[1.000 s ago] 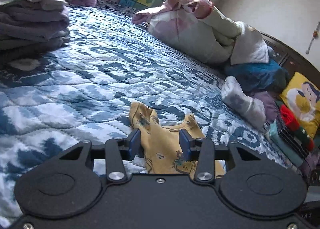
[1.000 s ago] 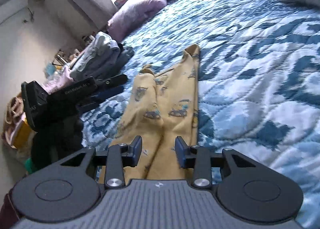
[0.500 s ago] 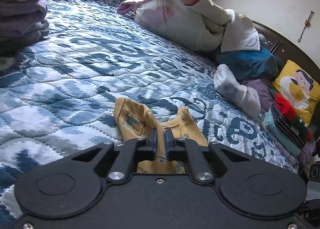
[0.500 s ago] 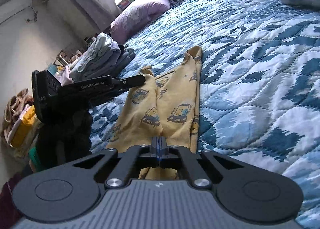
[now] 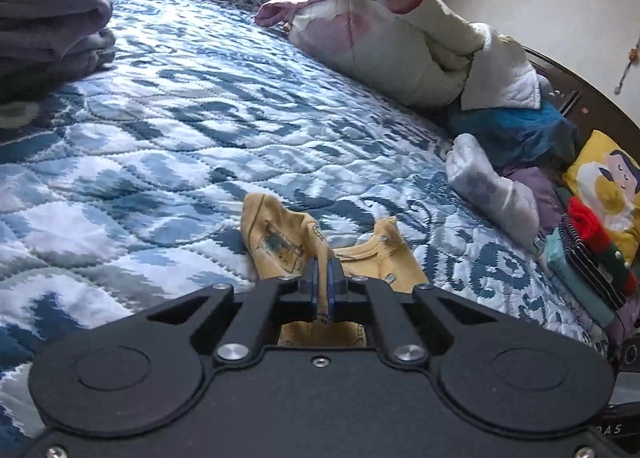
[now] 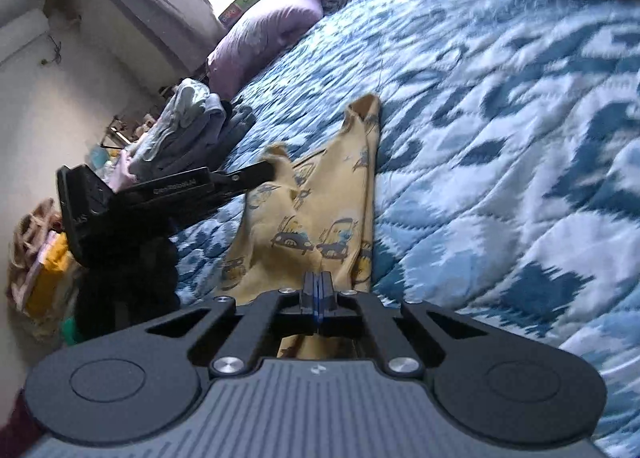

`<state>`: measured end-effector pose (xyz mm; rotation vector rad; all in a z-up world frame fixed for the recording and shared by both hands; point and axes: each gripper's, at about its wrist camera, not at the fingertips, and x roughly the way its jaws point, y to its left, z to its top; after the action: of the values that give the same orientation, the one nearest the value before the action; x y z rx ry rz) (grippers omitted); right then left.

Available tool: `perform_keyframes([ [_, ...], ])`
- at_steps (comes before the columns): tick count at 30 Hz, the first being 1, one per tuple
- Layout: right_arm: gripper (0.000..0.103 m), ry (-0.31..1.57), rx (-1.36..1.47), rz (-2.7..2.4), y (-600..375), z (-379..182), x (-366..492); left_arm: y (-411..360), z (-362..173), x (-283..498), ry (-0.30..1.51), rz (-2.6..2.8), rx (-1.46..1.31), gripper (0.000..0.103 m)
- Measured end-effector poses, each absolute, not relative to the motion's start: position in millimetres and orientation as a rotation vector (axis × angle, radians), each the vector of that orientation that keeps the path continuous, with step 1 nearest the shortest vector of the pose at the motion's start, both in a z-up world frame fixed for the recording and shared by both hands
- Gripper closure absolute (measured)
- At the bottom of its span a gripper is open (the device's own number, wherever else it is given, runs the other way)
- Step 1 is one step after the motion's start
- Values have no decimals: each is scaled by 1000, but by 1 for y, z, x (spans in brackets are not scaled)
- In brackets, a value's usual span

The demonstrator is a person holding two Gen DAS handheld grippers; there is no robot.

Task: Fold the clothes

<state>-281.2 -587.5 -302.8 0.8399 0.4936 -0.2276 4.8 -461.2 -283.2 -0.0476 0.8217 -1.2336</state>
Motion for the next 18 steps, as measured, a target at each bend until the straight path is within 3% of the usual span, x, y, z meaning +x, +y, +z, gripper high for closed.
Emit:
perform_keyframes([
  [4,99,499,812,-257,-585,-297,-283,-458,-281,4,807,-1204,-39,100],
  [7,93,512,670,-265,-567,-279,-287,-456,-279,2,792,-1181,-24,99],
  [8,93,515,632,-239,-559,-272,-288,-455,-278,1,787,-1174,-19,97],
  [9,92,517,599,-205,-550,-266,-290,-454,-277,1,782,-1166,-14,86],
  [11,92,525,513,-117,-526,-255,-291,-453,-276,-1,771,-1151,-4,76],
  [18,92,733,171,19,-446,-268,-297,-410,-250,-32,635,-1208,-12,76],
])
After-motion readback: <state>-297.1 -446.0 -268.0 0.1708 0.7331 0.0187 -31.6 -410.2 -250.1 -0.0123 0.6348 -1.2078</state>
